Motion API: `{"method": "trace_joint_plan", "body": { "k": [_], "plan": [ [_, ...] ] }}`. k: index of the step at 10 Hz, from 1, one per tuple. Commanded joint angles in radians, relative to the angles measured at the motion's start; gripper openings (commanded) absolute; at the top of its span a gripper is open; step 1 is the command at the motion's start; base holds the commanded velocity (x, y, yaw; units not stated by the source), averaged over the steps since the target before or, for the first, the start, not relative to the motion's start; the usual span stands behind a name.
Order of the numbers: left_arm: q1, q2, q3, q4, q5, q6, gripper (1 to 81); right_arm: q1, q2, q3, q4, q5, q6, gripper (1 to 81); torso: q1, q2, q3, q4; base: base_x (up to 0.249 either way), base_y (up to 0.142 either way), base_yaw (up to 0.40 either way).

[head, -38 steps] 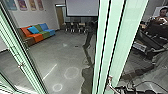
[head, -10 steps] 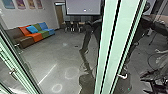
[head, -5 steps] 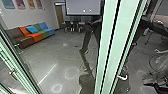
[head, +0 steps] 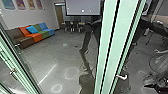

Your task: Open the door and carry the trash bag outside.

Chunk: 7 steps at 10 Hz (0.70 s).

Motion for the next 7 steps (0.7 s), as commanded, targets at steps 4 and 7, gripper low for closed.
{"method": "trace_joint_plan", "body": {
  "k": [4,7],
  "plan": [
    [-0.033,-0.008,0.009,0.007,0.076,0.008,1.0,0.085,-0.003,-0.192,-0.118,0.067,0.057,81.1,0.0,0.0,0.0,0.0,0.0,0.0,0.0],
    [-0.033,-0.001,0.008,0.007,0.077,0.008,1.0,0.069,0.002,-0.286,-0.214,0.061,0.059,81.1,0.0,0.0,0.0,0.0,0.0,0.0,0.0]
  ]
}}
